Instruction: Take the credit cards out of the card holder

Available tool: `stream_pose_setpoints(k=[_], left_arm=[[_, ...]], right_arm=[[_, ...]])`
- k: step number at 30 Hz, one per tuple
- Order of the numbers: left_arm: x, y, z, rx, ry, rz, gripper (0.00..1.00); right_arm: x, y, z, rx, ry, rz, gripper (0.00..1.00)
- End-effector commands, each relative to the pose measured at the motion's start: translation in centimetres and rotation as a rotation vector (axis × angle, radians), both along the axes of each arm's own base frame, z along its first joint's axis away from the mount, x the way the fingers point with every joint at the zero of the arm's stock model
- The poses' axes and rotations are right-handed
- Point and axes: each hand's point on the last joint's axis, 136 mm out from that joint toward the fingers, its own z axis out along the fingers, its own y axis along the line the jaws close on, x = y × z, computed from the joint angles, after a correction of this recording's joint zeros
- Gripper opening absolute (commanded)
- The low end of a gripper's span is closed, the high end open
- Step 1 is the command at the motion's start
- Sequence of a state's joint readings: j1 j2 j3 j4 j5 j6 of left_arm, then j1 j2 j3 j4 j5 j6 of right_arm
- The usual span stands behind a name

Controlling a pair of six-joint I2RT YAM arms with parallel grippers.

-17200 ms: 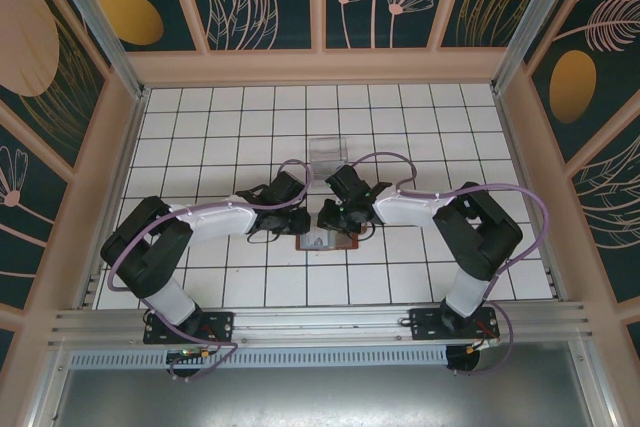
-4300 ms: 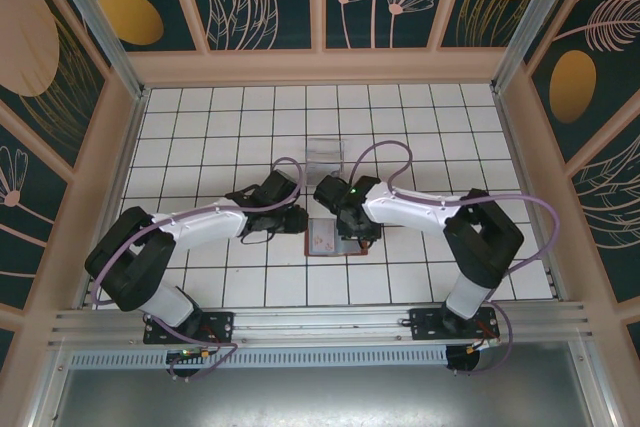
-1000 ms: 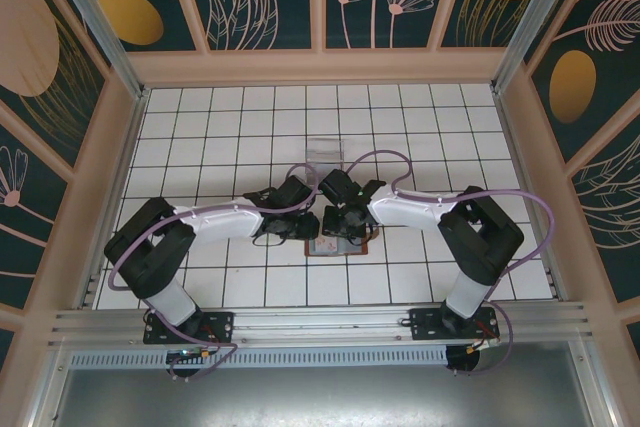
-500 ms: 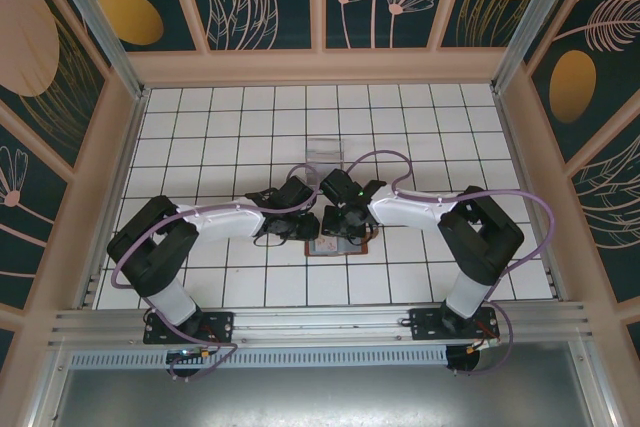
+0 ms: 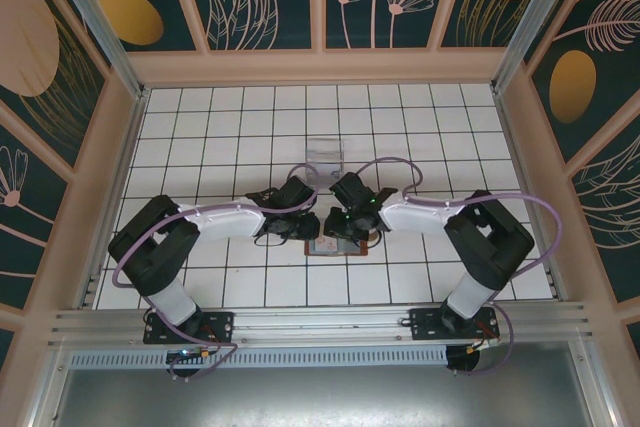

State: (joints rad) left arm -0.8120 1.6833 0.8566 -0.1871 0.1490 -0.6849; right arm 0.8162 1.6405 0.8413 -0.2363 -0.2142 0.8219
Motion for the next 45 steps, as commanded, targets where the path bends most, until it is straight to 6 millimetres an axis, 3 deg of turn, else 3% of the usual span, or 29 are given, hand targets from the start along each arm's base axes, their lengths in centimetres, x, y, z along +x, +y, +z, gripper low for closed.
stream_pose_setpoints(k=[1, 12, 19, 31, 45], left_arm=[[-1.8, 2.0, -3.2, 0.109, 0.075, -0.008, 0.25], [-2.1, 1.6, -3.4, 0.108, 0.082, -0.006, 0.25], [-2.1, 1.6, -3.3, 0.108, 0.08, -0.003, 0.25], [-2.0, 1.7, -3.1, 0.117, 0.072, -0.004, 0.26], [-1.9, 3.0, -1.8, 0.139, 0.022, 0.018, 0.26]], right_arm=[[-0.5, 0.7, 0.6, 0.101, 0.007, 0.012, 0.3], [-0.4, 1.2, 3.0, 0.33, -0.047, 0.042, 0.21], [-0.6, 1.0, 2.9, 0.4, -0.057, 0.049, 0.16], [-0.6, 0.3, 2.6, 0.405, -0.066, 0.033, 0.0], [-0.9, -1.7, 2.4, 0.374, -0.079, -0.005, 0.0]])
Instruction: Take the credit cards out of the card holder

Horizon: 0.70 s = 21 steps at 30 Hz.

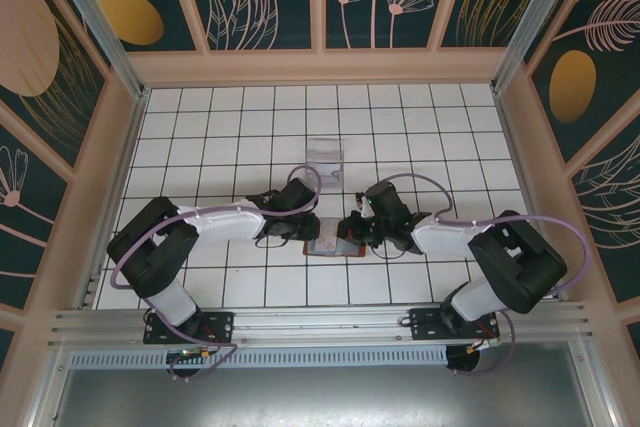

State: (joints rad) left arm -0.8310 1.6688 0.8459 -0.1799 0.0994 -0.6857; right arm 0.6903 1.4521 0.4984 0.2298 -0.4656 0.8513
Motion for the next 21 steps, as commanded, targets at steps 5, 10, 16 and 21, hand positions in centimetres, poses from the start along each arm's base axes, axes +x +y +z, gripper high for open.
stream_pose_setpoints(k=[5, 10, 16, 21], left_arm=[[-2.1, 3.2, -1.9, 0.115, 0.061, 0.026, 0.26], [-2.2, 3.3, -1.8, 0.112, 0.062, 0.029, 0.26], [-1.9, 3.0, -1.1, 0.09, 0.042, 0.035, 0.26], [-1.4, 2.5, -0.4, 0.076, 0.022, 0.039, 0.28]], right_arm=[[-0.4, -1.5, 0.5, -0.025, -0.024, -0.012, 0.0], [-0.5, -2.6, 0.9, -0.062, -0.044, -0.031, 0.0], [-0.4, -3.6, 1.8, -0.094, -0.068, -0.055, 0.0], [0.0, -4.0, 3.0, -0.107, -0.099, -0.063, 0.0]])
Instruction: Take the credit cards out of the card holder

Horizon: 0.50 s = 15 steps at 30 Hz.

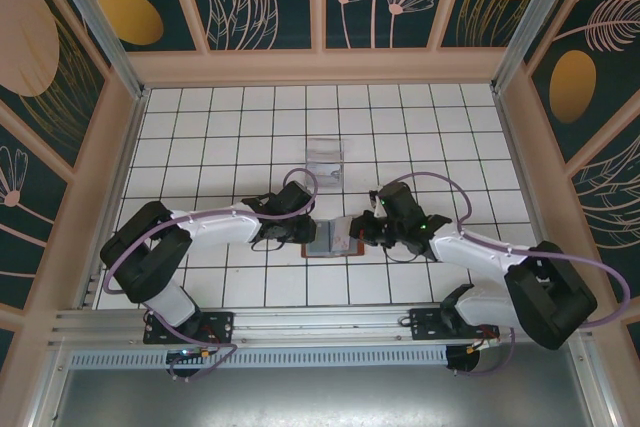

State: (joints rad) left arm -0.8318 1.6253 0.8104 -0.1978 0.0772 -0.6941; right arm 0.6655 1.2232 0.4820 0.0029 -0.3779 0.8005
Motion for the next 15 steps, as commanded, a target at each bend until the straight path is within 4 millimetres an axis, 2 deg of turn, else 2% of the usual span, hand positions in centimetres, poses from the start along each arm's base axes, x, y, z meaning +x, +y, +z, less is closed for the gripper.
stream_pose_setpoints(k=[1, 8, 15], left_arm=[[-0.6, 1.3, -0.3, 0.053, 0.021, 0.024, 0.28], [0.1, 1.0, 0.9, 0.037, -0.017, 0.037, 0.29], [0.1, 1.0, 1.2, 0.03, -0.02, 0.042, 0.3]], right_arm=[[0.7, -0.8, 0.9, -0.041, -0.041, -0.014, 0.0], [1.6, -0.5, 2.6, -0.061, -0.114, 0.019, 0.0], [2.8, -0.1, 4.8, -0.095, -0.239, 0.096, 0.0]])
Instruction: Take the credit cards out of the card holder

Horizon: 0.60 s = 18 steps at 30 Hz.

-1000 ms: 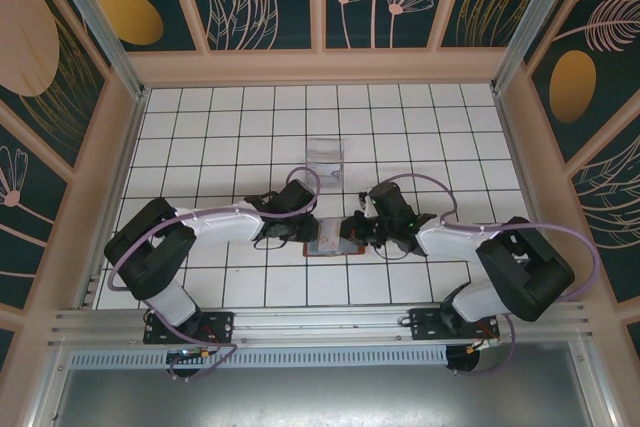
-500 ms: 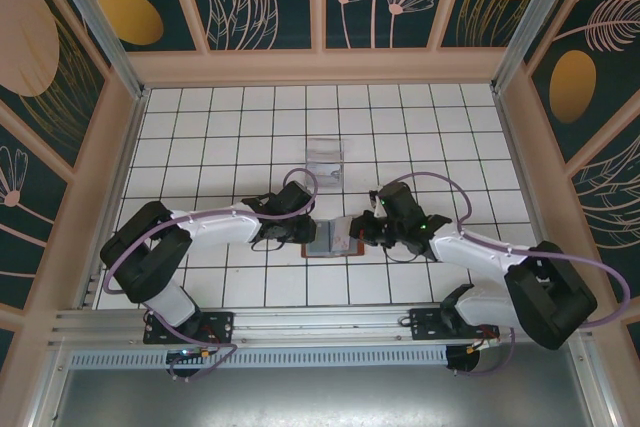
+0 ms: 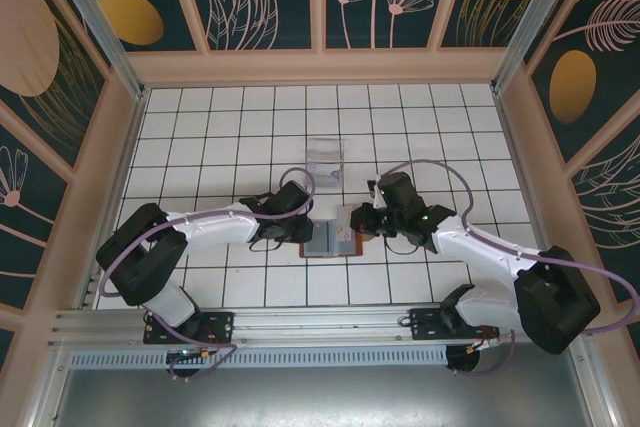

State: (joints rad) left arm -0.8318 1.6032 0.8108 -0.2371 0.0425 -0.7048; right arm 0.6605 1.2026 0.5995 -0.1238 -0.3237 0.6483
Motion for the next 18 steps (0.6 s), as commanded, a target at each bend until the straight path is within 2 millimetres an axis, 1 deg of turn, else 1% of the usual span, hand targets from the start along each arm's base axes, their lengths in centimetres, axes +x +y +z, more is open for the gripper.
stream_pose_setpoints(k=[1, 5, 8, 10, 14, 18], left_arm=[[0.1, 0.2, 1.0, 0.003, -0.015, 0.019, 0.3], [0.6, 0.3, 1.9, -0.004, -0.044, 0.037, 0.31], [1.0, 0.1, 2.7, -0.019, -0.062, 0.05, 0.31], [1.2, 0.0, 3.0, -0.03, -0.07, 0.06, 0.32], [1.2, 0.3, 3.1, -0.036, -0.079, 0.08, 0.32], [1.1, 0.6, 2.8, -0.031, -0.074, 0.094, 0.33]], right_arm=[[1.1, 0.0, 2.2, -0.027, -0.125, 0.055, 0.0], [1.6, 0.0, 3.1, -0.071, -0.21, 0.112, 0.0], [2.4, -0.8, 3.5, -0.146, -0.291, 0.13, 0.0], [2.8, -1.0, 3.7, -0.194, -0.362, 0.175, 0.0], [3.1, -1.1, 4.1, -0.264, -0.479, 0.272, 0.0], [3.7, -1.6, 4.6, -0.376, -0.602, 0.385, 0.0]])
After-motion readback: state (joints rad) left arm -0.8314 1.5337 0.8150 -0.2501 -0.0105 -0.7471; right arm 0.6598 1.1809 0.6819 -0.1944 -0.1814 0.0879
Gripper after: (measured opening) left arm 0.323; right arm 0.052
